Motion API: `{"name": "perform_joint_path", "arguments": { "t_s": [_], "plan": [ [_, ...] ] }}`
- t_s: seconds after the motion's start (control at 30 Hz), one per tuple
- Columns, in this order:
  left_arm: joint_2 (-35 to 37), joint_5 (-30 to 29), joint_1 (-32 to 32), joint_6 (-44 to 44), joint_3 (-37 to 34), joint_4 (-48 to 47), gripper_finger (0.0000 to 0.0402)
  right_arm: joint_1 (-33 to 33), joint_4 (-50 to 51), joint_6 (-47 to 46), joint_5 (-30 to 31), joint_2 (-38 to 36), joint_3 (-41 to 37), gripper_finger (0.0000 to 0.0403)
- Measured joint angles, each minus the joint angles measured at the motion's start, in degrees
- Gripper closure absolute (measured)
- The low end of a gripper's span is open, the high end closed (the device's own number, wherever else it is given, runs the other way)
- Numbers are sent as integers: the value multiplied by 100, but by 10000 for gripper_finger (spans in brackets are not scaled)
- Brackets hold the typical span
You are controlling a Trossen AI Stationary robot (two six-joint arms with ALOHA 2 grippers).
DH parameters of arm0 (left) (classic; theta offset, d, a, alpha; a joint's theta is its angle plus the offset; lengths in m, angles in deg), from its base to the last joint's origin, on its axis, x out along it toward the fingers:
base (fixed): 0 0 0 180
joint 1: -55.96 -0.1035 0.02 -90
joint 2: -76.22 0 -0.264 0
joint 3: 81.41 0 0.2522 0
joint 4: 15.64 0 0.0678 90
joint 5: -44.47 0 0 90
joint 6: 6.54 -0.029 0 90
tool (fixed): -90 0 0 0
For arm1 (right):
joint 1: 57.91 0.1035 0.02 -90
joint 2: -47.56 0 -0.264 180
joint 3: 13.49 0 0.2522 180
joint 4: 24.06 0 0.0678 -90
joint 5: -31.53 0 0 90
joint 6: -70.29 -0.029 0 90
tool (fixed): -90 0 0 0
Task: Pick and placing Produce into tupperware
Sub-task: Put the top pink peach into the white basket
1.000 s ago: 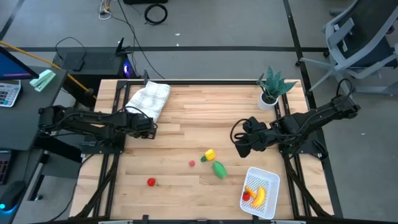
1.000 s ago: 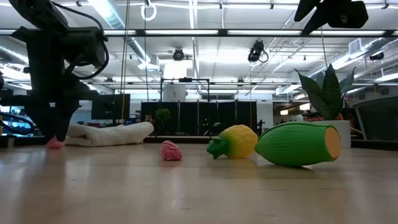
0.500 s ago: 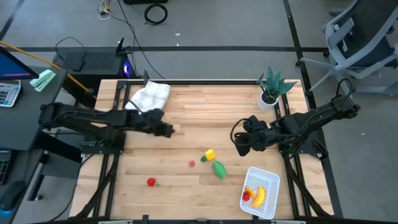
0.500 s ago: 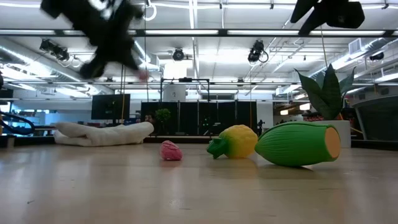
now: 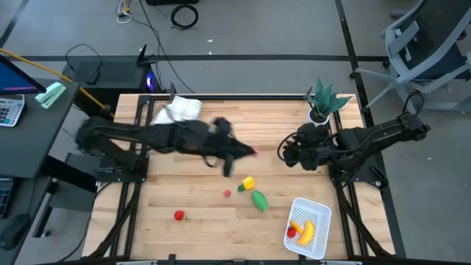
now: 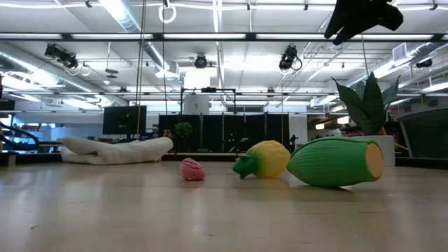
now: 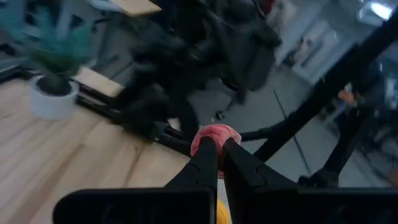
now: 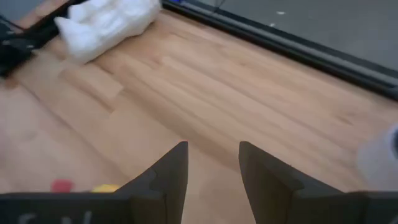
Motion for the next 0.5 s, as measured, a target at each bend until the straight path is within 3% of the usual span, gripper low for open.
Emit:
{"name": "perform_joint_path", "arguments": {
  "t_s": [0.23, 0.37, 0.5],
  "plan": [
    [-2155, 1170, 220, -256, 1810, -92, 391, -356, 1313, 281, 49, -347, 0, 252],
    [-3164, 1454, 329, -97, 2632, -81, 391, -533, 2020, 281, 42, -616, 0, 252],
    [-3971, 1624, 420, -123, 3188, -68, 391, -584, 2030, 298, -112, -918, 0, 252]
  ]
}}
